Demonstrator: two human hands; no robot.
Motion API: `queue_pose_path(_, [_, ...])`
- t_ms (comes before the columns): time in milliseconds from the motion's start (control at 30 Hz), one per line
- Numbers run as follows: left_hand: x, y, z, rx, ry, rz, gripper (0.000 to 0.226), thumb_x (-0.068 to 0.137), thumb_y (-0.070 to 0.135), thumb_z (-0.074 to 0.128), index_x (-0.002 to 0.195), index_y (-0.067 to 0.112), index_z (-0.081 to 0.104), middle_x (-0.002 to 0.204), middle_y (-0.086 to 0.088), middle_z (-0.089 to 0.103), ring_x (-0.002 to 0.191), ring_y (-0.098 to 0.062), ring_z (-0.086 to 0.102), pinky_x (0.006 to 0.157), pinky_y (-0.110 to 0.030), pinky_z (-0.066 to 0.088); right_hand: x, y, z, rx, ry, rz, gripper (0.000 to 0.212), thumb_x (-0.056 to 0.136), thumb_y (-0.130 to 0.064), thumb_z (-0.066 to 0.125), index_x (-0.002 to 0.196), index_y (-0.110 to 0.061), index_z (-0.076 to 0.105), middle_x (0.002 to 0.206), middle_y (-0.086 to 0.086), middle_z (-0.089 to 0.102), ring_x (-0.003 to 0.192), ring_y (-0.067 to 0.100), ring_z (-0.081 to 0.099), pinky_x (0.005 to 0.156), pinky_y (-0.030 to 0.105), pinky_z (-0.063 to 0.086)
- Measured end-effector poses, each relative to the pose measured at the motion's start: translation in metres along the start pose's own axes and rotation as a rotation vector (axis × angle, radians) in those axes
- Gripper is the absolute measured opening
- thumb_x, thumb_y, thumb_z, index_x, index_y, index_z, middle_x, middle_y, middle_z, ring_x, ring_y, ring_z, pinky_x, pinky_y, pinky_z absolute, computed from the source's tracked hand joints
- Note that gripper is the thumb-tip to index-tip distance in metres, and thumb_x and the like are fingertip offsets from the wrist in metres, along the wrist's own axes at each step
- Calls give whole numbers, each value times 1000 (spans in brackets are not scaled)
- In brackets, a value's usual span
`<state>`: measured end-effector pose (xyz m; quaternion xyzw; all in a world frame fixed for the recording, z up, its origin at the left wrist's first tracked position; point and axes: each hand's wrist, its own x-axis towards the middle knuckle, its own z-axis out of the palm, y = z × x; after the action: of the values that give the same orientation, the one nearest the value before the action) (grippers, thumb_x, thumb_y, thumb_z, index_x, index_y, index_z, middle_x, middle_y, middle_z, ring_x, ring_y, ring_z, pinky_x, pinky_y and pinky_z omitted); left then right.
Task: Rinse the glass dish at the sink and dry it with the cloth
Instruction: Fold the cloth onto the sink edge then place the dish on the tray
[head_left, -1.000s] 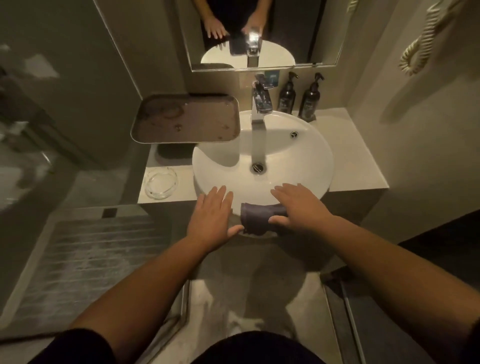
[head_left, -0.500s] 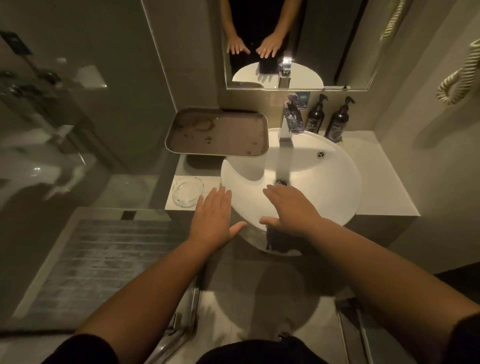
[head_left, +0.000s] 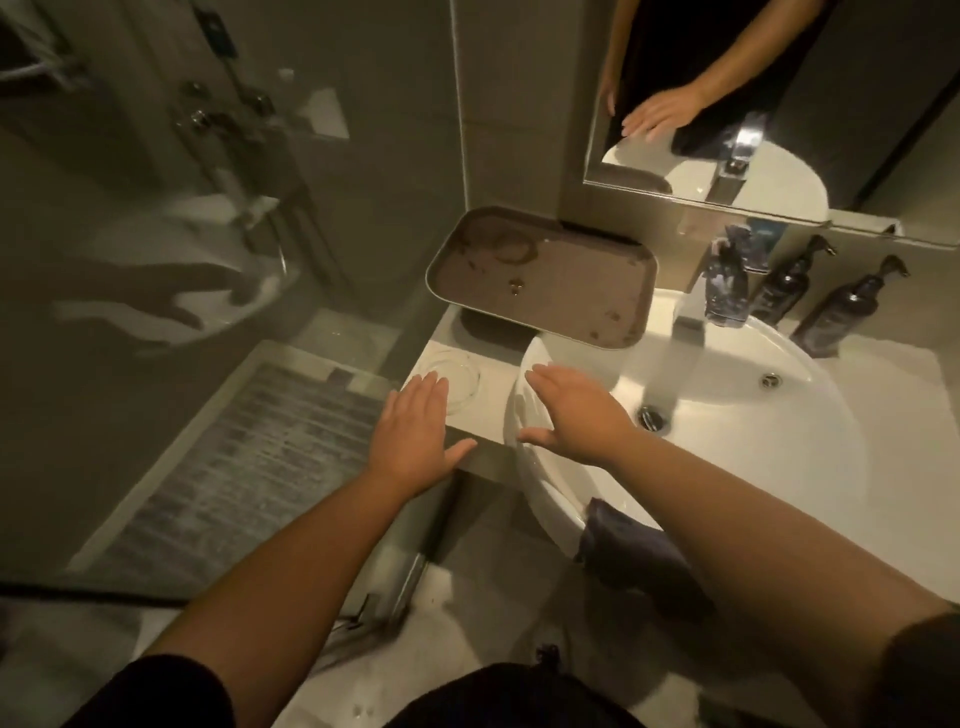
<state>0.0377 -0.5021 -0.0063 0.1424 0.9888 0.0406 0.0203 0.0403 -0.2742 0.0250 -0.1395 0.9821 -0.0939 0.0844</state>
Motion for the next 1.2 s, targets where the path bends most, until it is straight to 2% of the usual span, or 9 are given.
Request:
queue_pose_path(200, [8,-23,4,-68,-19,-158,91,85,61,55,152,12,17,159,-9,23,147,-26,19,120,-44,19,54,-7,1,39,-22,-170,78,86,-58,62,146,-16,38,150,5,44,135,25,42,112,37,33])
queue_pose_path(333, [17,-37,11,-91,-39,-204,90,86,59,56,152,13,17,160,-8,22,147,-25,19,120,-40,18,87,-12,9,42,-51,-249,76,82,-57,67,140,-14,42,140,6,52,125,23,49,107,36,38])
queue_pose_path(600, [50,-53,32,-195,-135,-223,96,84,56,61,154,13,12,162,-6,15,149,-23,12,121,-40,16,137,-12,32,-16,-188,-221,74,78,-54,72,134,-14,44,134,6,57,120,24,55,104,38,43])
queue_pose_path(867, [85,-64,50,-281,-228,-203,98,83,50,67,154,14,11,162,-5,13,150,-22,9,120,-40,16,167,-17,43,-63,-363,-98,93,77,-45,77,149,-12,27,145,7,46,126,29,51,102,41,44])
queue_pose_path(1033, [98,-69,54,-327,-292,-167,100,82,45,71,154,14,9,162,-2,13,150,-20,7,120,-39,17,176,-21,49,-129,-423,-91,105,79,-44,74,156,-11,9,154,8,36,132,30,45,107,41,41])
queue_pose_path(1100, [101,-70,56,-356,-306,-167,99,81,43,72,154,16,10,162,-3,17,149,-20,12,118,-41,22,177,-22,52,-119,-415,-99,104,81,-40,72,156,-11,6,154,8,34,133,29,45,107,41,41])
queue_pose_path(1200, [101,-70,58,-412,-294,-186,98,80,40,74,153,16,14,158,-3,26,143,-23,28,111,-40,34,179,-20,55,-73,-399,-105,100,82,-37,71,156,-11,8,151,9,38,129,29,47,105,39,42])
